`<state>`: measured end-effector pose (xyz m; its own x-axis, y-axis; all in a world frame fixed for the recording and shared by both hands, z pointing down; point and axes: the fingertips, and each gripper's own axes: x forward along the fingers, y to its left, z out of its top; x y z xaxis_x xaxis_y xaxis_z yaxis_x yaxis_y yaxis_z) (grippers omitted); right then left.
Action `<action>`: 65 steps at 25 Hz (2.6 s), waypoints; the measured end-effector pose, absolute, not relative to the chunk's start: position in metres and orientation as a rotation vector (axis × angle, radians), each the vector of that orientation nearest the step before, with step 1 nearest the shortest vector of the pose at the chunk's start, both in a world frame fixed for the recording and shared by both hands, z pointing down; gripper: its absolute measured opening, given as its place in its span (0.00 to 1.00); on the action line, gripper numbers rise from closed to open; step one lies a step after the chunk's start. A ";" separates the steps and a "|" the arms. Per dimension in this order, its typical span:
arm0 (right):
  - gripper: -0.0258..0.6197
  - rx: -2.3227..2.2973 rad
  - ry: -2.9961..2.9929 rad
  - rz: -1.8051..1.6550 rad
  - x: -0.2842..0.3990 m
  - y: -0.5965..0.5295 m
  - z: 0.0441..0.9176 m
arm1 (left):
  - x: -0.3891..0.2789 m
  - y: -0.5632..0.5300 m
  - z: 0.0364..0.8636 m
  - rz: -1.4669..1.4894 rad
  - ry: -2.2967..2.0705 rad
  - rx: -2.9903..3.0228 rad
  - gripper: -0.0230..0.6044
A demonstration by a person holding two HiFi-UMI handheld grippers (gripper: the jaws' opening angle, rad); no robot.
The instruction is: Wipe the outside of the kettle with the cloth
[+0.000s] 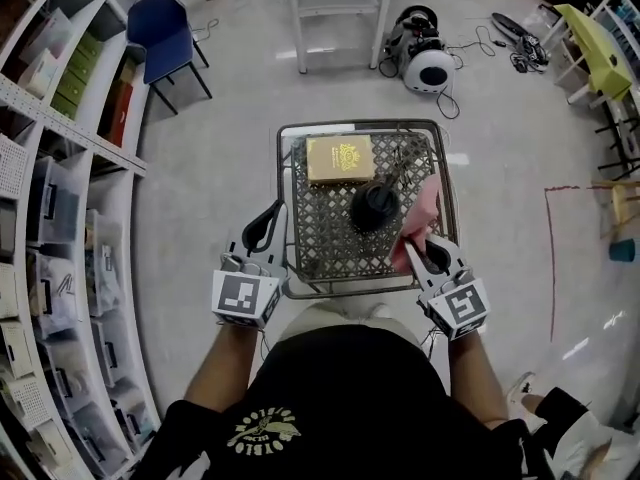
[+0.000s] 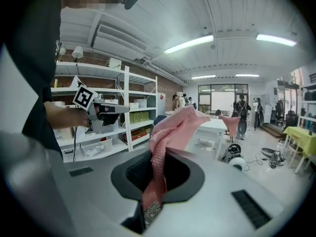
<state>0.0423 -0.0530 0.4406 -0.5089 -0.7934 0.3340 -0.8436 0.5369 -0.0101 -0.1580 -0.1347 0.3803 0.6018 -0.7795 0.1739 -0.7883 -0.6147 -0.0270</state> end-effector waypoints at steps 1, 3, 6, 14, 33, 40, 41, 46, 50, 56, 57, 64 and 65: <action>0.08 1.346 -2.473 0.249 0.035 -0.057 0.447 | -0.161 -0.139 0.385 0.265 -1.339 2.764 0.05; 0.09 1.316 -2.437 0.258 0.021 -0.063 0.461 | -0.167 -0.145 0.395 0.270 -1.304 2.764 0.05; 0.08 1.301 -2.423 0.362 0.005 -0.071 0.482 | -0.171 -0.154 0.409 0.284 -1.260 2.771 0.05; 0.08 1.227 -2.407 0.491 -0.019 -0.080 0.526 | -0.151 -0.152 0.428 0.316 -1.191 2.786 0.05; 0.09 0.870 -2.267 0.573 0.010 -0.085 0.670 | -0.169 -0.111 0.441 0.551 -1.520 2.510 0.05; 0.08 0.766 -2.240 0.671 0.011 -0.083 0.702 | -0.179 -0.094 0.438 0.546 -1.652 2.438 0.05; 0.08 0.762 -2.242 0.698 0.011 -0.083 0.705 | -0.180 -0.090 0.440 0.557 -1.661 2.432 0.05; 0.09 0.769 -2.258 0.811 0.015 -0.088 0.708 | -0.183 -0.077 0.445 0.567 -1.698 2.397 0.05; 0.08 0.799 -2.261 0.846 0.033 -0.093 0.707 | -0.174 -0.075 0.451 0.587 -1.695 2.393 0.05; 0.08 0.855 -2.242 0.868 0.062 -0.100 0.708 | -0.159 -0.083 0.456 0.594 -1.679 2.418 0.05; 0.09 0.861 -2.240 0.870 0.066 -0.101 0.708 | -0.156 -0.085 0.456 0.595 -1.676 2.422 0.05; 0.08 0.903 -2.207 0.882 0.094 -0.108 0.716 | -0.141 -0.092 0.458 0.589 -1.662 2.429 0.05; 0.08 0.903 -2.202 0.879 0.097 -0.109 0.716 | -0.140 -0.092 0.457 0.588 -1.664 2.432 0.05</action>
<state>0.0975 -0.1094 0.7162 -0.5920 -0.3663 0.7179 -0.7600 0.5502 -0.3460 -0.1401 -0.0923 0.4566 0.3133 -0.8655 0.3908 -0.9189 -0.3802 -0.1055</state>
